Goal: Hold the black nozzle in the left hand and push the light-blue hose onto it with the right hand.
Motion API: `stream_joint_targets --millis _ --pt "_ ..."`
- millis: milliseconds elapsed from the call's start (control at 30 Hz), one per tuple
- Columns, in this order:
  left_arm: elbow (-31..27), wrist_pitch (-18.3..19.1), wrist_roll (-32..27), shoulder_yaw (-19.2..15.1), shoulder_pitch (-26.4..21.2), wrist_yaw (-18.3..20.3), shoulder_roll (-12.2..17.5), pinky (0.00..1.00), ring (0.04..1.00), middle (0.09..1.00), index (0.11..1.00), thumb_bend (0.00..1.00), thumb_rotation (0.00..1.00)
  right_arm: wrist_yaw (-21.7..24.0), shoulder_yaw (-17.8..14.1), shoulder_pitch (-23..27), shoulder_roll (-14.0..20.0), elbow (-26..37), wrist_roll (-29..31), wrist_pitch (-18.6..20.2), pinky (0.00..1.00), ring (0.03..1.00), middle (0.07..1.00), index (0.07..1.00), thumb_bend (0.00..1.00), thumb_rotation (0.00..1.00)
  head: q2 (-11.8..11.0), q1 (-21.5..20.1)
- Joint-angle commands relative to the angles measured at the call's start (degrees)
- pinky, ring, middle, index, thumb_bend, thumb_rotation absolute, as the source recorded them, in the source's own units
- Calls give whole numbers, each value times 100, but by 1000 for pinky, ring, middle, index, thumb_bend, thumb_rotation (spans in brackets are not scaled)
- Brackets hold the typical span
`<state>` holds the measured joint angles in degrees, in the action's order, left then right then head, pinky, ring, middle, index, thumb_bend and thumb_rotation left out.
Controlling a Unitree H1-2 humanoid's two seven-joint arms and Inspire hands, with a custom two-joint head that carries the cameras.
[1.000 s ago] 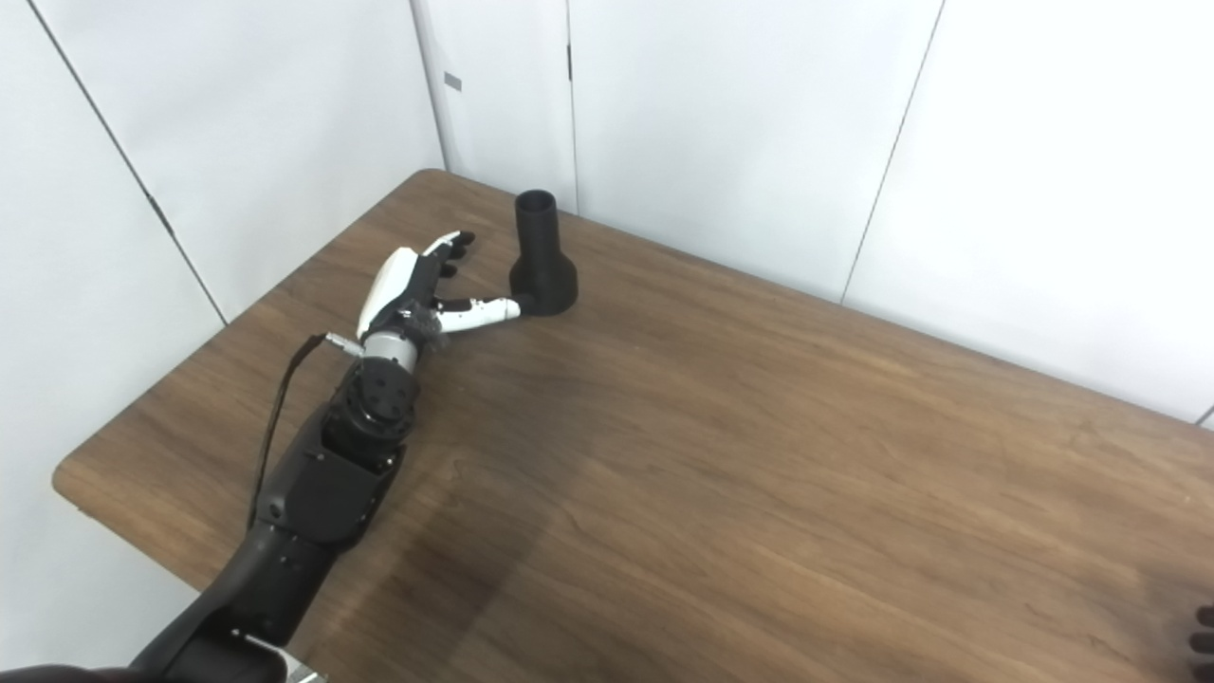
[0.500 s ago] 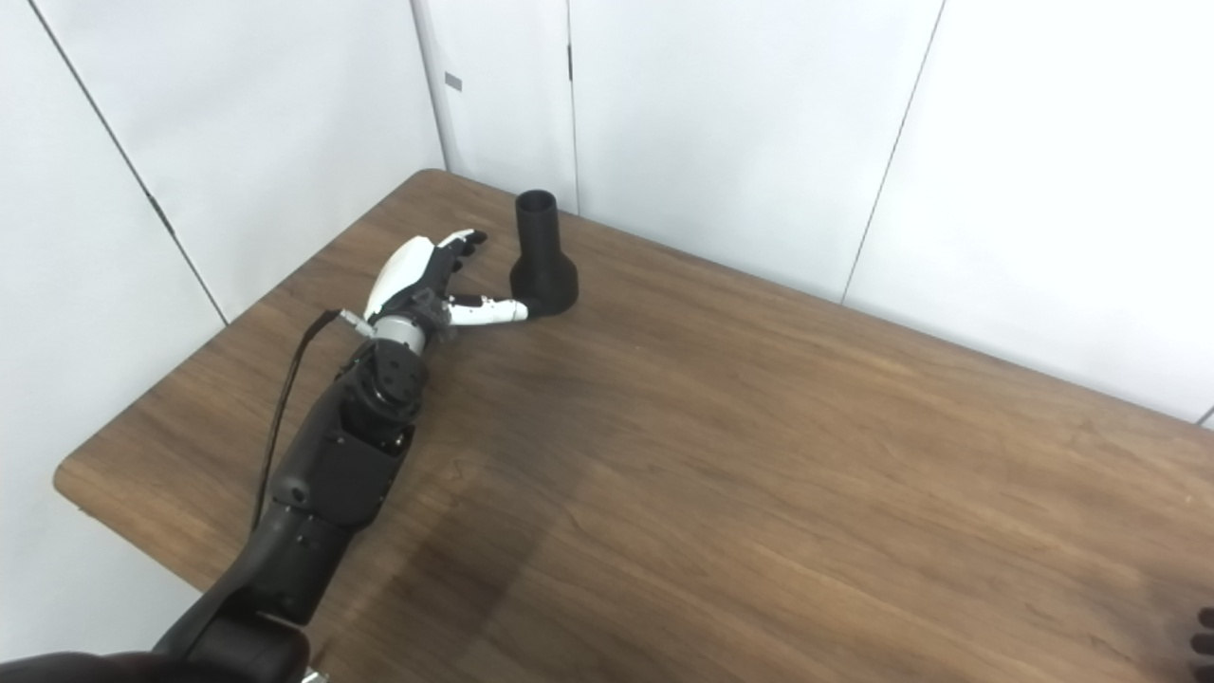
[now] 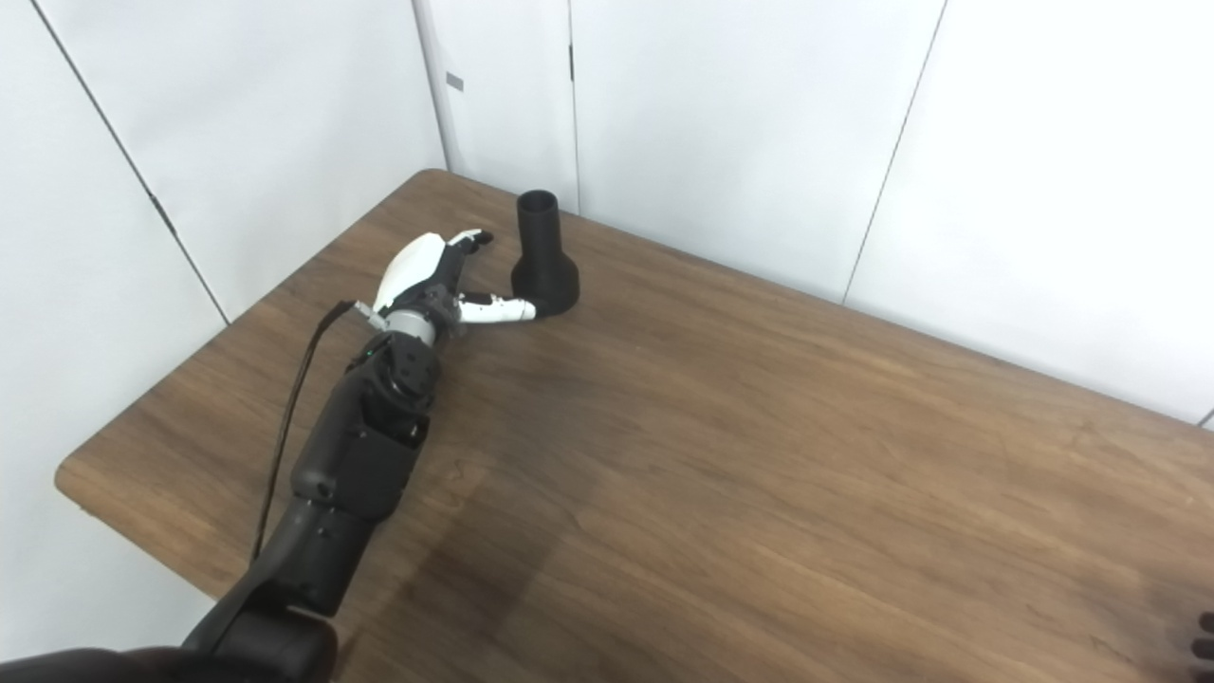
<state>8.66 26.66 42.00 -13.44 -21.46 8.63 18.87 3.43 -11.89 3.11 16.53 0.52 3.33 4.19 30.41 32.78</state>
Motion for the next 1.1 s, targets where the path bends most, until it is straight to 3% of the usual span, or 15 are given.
stream_joint_targets --millis 0,200,267,433,733,900,1067 --pt "209 25 -80 67 -90 125 -119 720 870 879 888 1000 422 -32 -8 16 40 157 -19 16 382 517 555 506 816 603 -1 -1" --pt "518 25 -72 137 -216 19 -139 561 758 801 838 1000 403 -42 -13 7 19 114 13 -65 382 513 552 503 818 592 -5 -17" --pt "571 24 -83 147 -243 2 -163 486 678 737 844 1000 405 -55 3 6 24 110 -29 -85 377 509 550 500 814 601 -10 -62" --pt "666 24 -117 178 -280 -12 -219 633 815 847 866 1000 400 -79 17 12 37 90 -65 -111 372 506 548 501 810 611 -8 -130" --pt "800 24 -89 354 -302 37 -253 725 927 924 903 1000 383 -117 1 -15 33 175 -27 3 385 520 558 509 805 601 4 -191" --pt "913 25 -88 626 -287 19 -143 905 995 973 919 1000 389 -125 29 -45 54 323 -94 144 384 523 561 511 781 601 22 -219" --pt "960 24 -188 774 -277 -24 -113 877 978 957 910 1000 380 -117 44 -61 56 318 -105 87 383 516 556 508 786 610 30 -246"
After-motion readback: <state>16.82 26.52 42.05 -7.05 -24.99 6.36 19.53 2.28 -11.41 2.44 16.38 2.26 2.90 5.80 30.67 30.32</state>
